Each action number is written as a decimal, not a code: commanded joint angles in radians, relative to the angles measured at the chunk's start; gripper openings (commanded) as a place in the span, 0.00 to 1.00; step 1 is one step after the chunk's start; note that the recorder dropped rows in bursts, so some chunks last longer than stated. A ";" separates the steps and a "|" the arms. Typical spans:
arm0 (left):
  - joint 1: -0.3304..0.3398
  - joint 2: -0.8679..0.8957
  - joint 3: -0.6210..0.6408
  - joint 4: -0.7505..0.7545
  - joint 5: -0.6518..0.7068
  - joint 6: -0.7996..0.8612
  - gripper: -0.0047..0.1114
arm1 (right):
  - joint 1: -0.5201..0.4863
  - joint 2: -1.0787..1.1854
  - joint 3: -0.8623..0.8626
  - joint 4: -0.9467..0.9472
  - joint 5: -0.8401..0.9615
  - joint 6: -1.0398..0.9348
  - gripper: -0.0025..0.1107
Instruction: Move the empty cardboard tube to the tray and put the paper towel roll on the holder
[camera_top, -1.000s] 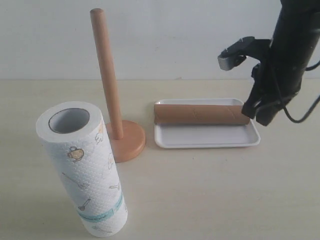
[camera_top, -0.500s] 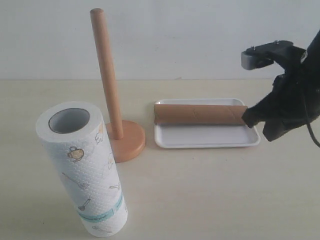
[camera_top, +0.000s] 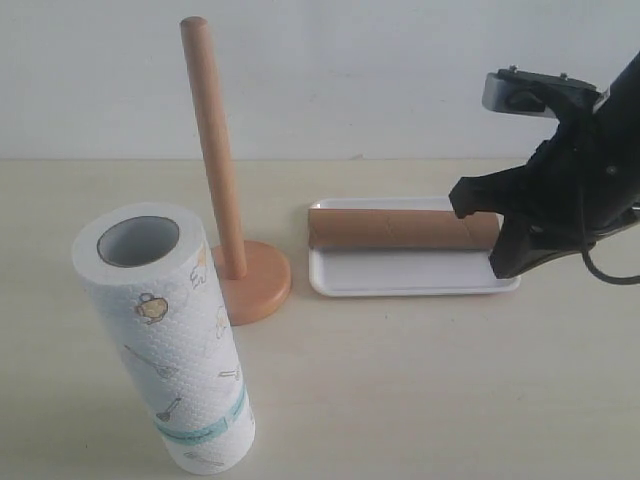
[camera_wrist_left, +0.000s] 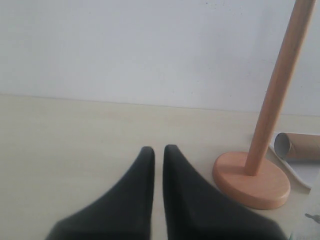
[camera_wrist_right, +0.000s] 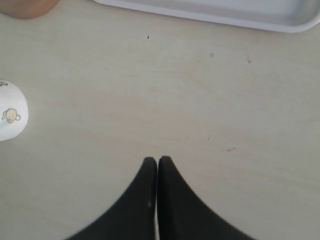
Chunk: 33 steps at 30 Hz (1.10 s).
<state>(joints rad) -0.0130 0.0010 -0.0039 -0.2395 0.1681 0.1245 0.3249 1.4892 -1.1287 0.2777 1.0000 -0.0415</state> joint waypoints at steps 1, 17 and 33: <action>0.003 -0.001 0.004 -0.007 -0.010 0.001 0.09 | -0.006 -0.015 0.004 -0.015 -0.012 -0.032 0.02; 0.003 -0.001 0.004 -0.007 -0.010 0.001 0.09 | -0.020 -0.811 0.666 0.006 -0.854 -0.064 0.02; 0.003 -0.001 0.004 -0.007 -0.010 0.001 0.09 | -0.319 -1.489 1.129 0.008 -0.971 -0.010 0.02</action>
<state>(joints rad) -0.0130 0.0010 -0.0039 -0.2395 0.1681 0.1245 0.0457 0.0333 -0.0104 0.2889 0.0000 -0.0552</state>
